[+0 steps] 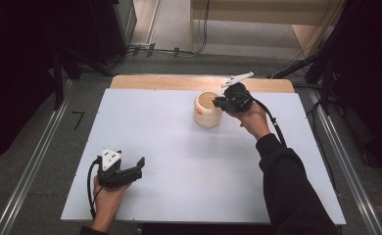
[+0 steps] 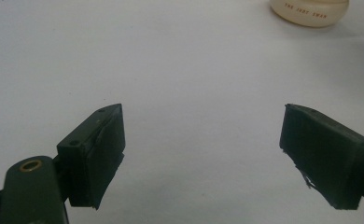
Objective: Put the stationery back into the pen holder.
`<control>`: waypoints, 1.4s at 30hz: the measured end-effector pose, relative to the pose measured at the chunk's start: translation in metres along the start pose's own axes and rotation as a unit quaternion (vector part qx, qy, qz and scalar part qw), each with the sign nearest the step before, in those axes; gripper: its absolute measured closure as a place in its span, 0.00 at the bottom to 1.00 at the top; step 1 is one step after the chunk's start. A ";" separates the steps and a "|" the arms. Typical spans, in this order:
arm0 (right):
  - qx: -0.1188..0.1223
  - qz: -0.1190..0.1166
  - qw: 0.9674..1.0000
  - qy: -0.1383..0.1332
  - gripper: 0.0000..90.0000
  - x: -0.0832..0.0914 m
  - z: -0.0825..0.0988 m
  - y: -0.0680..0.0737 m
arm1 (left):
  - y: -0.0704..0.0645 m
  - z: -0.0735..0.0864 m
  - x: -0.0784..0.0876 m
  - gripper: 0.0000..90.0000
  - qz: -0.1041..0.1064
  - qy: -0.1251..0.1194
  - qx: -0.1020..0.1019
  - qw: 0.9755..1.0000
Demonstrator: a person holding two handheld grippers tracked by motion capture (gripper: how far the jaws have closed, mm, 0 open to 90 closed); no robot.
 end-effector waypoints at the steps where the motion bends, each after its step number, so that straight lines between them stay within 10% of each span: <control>1: 0.000 -0.001 1.000 -0.001 0.87 -0.001 0.000 0.000 | 0.000 0.000 0.000 0.17 0.000 0.000 0.000 1.000; 13: -0.005 -0.004 1.000 -0.001 0.83 -0.005 0.000 0.003 | 0.000 0.000 0.000 0.17 -0.001 0.001 0.000 1.000; 28: -0.021 -0.005 1.000 -0.001 0.54 -0.001 0.004 -0.001 | 0.000 0.001 -0.001 0.17 0.001 0.003 -0.002 1.000; 42: -0.076 -0.010 0.997 -0.020 0.36 -0.002 0.022 -0.004 | 0.000 0.001 -0.001 0.17 0.000 0.004 -0.004 1.000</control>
Point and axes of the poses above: each handheld gripper's, and its own axes: x roughly backward along the jaws, z roughly out of its underside, y roughly to its left, the point moved 7 cm from there along -x, roughly forward along the jaws, and after that the axes turned 3 degrees about x, right-handed, at the moved point
